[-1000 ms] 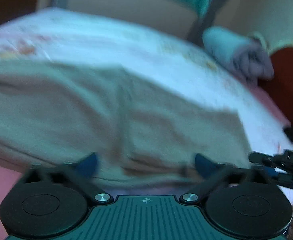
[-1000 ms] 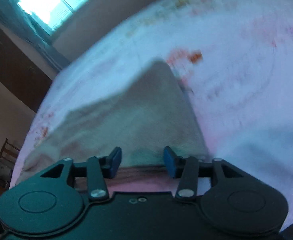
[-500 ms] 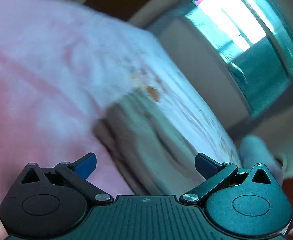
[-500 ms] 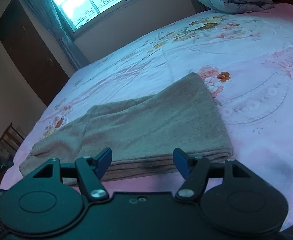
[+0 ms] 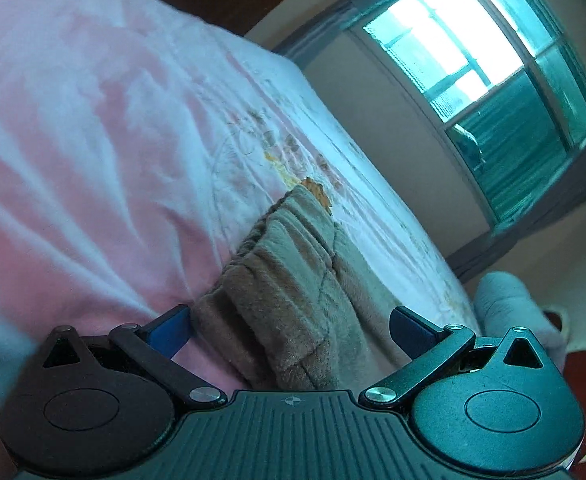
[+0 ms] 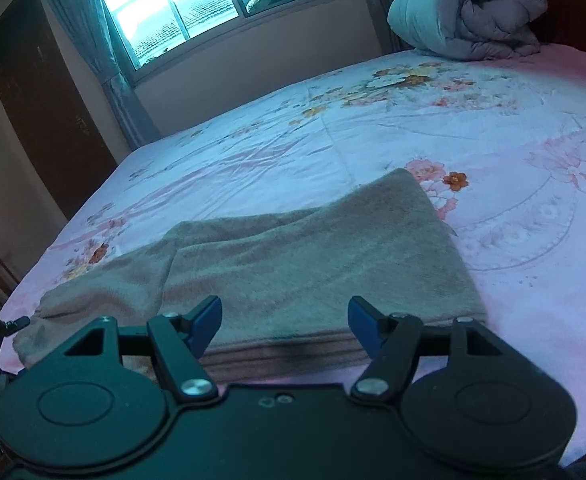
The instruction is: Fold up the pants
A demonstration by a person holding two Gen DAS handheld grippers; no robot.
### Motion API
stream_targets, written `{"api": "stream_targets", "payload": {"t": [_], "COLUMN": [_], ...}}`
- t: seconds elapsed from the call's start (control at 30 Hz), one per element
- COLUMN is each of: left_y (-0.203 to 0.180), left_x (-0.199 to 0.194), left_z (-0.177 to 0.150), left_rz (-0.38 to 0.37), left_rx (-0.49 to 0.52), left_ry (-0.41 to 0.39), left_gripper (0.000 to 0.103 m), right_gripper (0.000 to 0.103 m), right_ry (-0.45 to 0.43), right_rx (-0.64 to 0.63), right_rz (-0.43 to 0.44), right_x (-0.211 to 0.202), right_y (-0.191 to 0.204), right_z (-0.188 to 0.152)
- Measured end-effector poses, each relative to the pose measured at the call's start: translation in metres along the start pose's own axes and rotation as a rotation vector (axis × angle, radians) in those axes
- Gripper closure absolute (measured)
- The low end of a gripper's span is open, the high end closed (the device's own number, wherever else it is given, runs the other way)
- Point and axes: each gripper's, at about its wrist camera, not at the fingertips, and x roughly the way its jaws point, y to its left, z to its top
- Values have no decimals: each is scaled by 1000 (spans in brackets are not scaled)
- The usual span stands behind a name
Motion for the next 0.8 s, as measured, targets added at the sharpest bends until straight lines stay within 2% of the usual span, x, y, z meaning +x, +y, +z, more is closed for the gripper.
{"api": "stream_targets", "payload": {"t": [0.13,0.4,0.43,0.47,0.57,0.7,0.8], "left_y": [-4,-2,-1,3,19,22,21], "left_x": [-2,-4,-6,-6,-13,-19,-24], "left_z": [5,6,6,7,8,10,11], "left_rz": [20,-12,-6,18,-37,-66,-102], "left_rx": [17,40,42,36,-20,-21,-48], "left_ry": [2,2,0,3,-8,-10,-20], "left_gripper": [0,2,24,39,48,51,55], "right_gripper": [40,39,39,39,36,32,25], "right_ry": [-1,11,19,25,36,54,86], "right_rx": [11,-19,-22,-24,-42,-107,-211], "right_rz": [-10,-45,-51,-58,-47,-45,-136], "right_x": [8,27,31,35,44,52,65], "right_y": [10,32,36,40,56,82,101], "right_z": [2,-1,-3,-5,-11,-21,-32]}}
